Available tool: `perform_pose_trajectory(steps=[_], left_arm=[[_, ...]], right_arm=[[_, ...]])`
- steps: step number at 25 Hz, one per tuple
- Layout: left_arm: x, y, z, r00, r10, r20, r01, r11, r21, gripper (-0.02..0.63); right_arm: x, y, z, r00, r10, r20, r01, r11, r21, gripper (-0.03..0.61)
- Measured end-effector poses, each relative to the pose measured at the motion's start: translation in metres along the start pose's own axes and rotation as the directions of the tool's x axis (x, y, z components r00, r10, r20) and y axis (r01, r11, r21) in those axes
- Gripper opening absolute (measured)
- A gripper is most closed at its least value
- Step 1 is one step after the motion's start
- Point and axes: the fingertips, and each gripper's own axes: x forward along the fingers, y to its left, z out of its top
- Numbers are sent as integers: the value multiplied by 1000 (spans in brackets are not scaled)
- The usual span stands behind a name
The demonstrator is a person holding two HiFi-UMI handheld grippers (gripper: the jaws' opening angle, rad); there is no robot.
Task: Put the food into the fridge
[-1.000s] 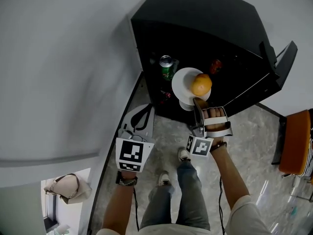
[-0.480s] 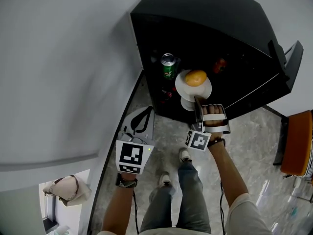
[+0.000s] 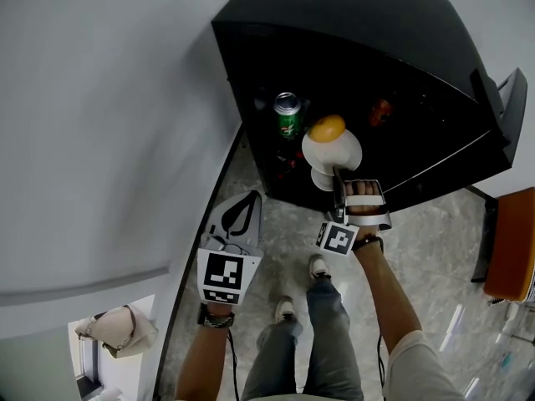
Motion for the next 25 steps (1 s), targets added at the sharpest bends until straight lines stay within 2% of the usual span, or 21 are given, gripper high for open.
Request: perform_pose_trajectory(steps=[7,22,25], left_arm=[[10,3,-10,1000,-1,-23,1,1000,-10,-2],[33,4,-15,998,-14,-54,13,1000,-26,-2],[35,2,-16,998,-20,-61,18,999,-29,-2]], right_arm=[[16,4,-1,1000,6,-3,-6,1000,20,26],[38,9,-2,995,95,15,-95,995,33,52],[36,10,-2,994,103,24,-104,994,42,100]])
